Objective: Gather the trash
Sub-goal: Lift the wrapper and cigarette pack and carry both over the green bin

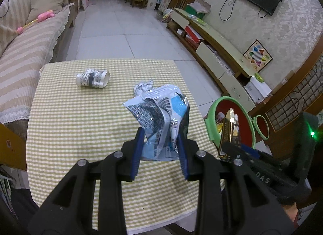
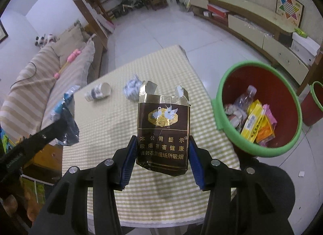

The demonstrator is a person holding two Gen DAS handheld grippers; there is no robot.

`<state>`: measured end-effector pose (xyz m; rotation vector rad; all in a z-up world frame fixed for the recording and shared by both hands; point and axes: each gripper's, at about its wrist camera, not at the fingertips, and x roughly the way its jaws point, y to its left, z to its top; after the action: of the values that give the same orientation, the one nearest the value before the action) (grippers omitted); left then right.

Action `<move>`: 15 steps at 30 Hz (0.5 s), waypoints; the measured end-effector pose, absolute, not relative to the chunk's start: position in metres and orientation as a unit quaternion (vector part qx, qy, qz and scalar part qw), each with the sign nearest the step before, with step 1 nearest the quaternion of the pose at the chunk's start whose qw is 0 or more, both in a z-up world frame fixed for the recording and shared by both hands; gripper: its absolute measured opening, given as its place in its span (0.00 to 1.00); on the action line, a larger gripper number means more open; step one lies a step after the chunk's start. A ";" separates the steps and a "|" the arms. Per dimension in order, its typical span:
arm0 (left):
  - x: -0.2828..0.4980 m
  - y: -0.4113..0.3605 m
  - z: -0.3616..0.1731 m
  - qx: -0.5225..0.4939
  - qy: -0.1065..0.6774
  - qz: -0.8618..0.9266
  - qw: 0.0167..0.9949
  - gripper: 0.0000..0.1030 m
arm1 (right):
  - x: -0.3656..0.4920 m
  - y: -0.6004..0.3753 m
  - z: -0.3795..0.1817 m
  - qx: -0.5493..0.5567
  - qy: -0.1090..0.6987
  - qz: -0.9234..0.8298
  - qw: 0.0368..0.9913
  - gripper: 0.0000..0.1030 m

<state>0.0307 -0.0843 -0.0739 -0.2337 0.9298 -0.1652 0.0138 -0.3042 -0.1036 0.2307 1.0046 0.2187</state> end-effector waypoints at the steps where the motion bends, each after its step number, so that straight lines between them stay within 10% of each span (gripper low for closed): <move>1: 0.031 -0.086 -0.072 -0.112 0.445 -0.081 0.885 0.30 | 0.014 -0.306 -0.100 0.111 0.475 0.104 0.867 0.46; 15: 0.066 -0.157 -0.073 -0.100 0.460 -0.164 0.867 0.30 | 0.020 -0.382 -0.094 0.151 0.448 0.036 0.880 0.46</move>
<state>0.0658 -0.1573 -0.0733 -0.2086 0.9627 -0.3426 0.0196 -0.3823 -0.0936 0.3142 0.9341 0.0750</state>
